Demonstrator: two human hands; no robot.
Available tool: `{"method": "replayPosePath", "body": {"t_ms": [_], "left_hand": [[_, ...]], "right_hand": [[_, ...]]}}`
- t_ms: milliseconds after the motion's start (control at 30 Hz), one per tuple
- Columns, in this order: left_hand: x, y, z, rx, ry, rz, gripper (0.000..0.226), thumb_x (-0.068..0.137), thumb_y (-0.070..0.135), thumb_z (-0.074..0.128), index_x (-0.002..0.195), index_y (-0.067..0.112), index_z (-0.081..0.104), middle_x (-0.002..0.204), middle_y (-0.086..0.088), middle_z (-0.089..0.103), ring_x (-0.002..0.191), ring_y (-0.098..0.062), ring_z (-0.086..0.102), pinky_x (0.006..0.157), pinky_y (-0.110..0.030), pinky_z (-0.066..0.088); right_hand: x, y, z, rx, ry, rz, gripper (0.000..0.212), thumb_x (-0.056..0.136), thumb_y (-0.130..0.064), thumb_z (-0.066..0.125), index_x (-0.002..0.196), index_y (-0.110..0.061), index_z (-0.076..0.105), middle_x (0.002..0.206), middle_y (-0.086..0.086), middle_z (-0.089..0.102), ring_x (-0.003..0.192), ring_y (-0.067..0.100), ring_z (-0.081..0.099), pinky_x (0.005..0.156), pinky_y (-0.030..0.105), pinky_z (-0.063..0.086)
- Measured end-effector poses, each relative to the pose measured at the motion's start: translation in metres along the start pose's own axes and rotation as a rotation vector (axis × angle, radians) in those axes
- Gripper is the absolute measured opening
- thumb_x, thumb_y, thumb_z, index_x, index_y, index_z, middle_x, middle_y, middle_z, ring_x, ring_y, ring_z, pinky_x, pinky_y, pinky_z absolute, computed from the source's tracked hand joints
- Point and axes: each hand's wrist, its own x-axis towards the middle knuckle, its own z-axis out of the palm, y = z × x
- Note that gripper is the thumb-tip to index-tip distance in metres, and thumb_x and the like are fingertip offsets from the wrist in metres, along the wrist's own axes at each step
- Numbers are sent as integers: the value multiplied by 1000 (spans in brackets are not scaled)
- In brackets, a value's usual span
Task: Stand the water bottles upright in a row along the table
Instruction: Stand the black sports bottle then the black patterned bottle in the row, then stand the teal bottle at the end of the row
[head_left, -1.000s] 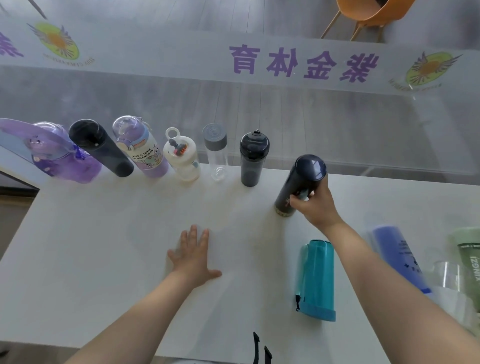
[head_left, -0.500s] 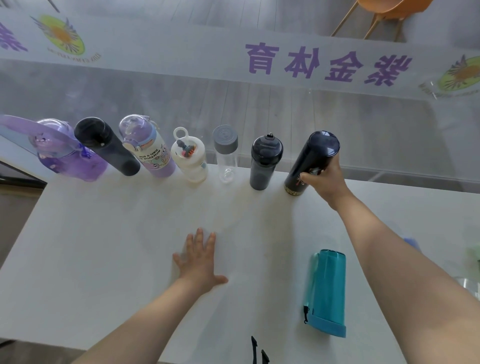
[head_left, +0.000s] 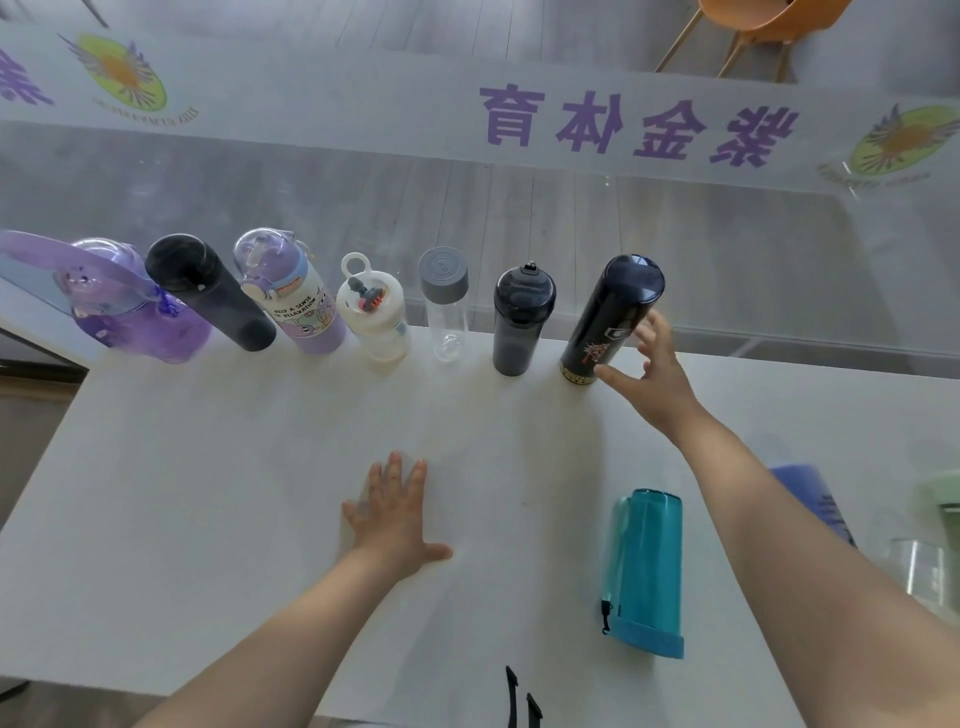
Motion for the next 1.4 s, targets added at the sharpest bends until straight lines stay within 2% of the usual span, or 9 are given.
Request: {"method": "replayPosePath", "body": {"t_ms": [267, 367, 467, 600, 733, 933, 1100, 1300, 1400], "left_hand": [[-2, -2, 3, 14, 48, 8, 122, 69, 66, 70, 150, 34, -16, 158, 0, -29, 147, -25, -22, 114, -64, 10], [-4, -2, 5, 31, 73, 12, 121, 70, 67, 69, 151, 33, -15, 159, 0, -27, 148, -25, -19, 114, -62, 12], [-6, 0, 9, 54, 105, 14, 115, 74, 64, 67, 152, 31, -11, 160, -2, -21, 149, -26, -13, 116, -55, 15], [-14, 8, 21, 43, 157, 58, 94, 86, 52, 60, 154, 28, -1, 162, -4, -11, 150, -26, -4, 117, -51, 17], [-28, 17, 39, 88, 163, 114, 89, 89, 51, 55, 154, 27, 0, 162, -4, -11, 149, -25, -4, 117, -50, 16], [-39, 23, 50, 165, 100, 116, 105, 83, 63, 56, 152, 24, -12, 160, -8, -21, 148, -29, -13, 116, -56, 17], [-39, 23, 47, 178, 73, 127, 110, 80, 64, 59, 152, 22, -14, 159, -9, -23, 148, -30, -15, 115, -58, 15], [-42, 21, 45, 188, 54, 144, 111, 80, 65, 59, 152, 22, -14, 159, -9, -24, 148, -31, -17, 116, -59, 13], [-43, 19, 44, 201, 52, 162, 110, 81, 64, 59, 152, 22, -14, 159, -9, -24, 148, -31, -16, 116, -58, 14]], "right_hand": [[-82, 36, -13, -241, -67, 34, 63, 91, -20, 62, 142, -35, 29, 148, -6, 39, 133, 16, 40, 112, 35, 33], [-117, 52, -14, -345, -159, -36, 55, 92, -5, 49, 138, -34, 41, 145, -11, 40, 135, 9, 33, 110, 23, 25], [-145, 75, -16, -510, -237, -164, 71, 77, 17, 41, 131, -28, 53, 142, -8, 46, 136, 11, 33, 115, 27, 25], [-172, 104, -18, -857, -309, -459, 83, 54, 17, 61, 122, -29, 60, 135, -3, 57, 128, 28, 49, 108, 45, 40], [-194, 118, -19, -999, -388, -507, 86, 64, 8, 63, 138, -32, 45, 155, -2, 33, 145, 29, 23, 116, 41, 7], [-203, 122, -18, -1124, -414, -485, 99, 58, 3, 71, 143, -33, 36, 156, 3, 31, 143, 31, 21, 114, 49, 19], [-206, 113, -5, -1033, -314, -401, 96, 54, -14, 86, 138, -31, 43, 147, 5, 45, 135, 32, 30, 107, 47, 34], [-211, 94, 7, -652, -103, -150, 81, 80, -31, 75, 145, -37, 27, 158, -6, 20, 144, 22, 10, 111, 39, 34], [-210, 84, 8, -512, 30, -53, 83, 76, -34, 78, 144, -32, 31, 154, -6, 26, 141, 21, 19, 103, 37, 41]]}}
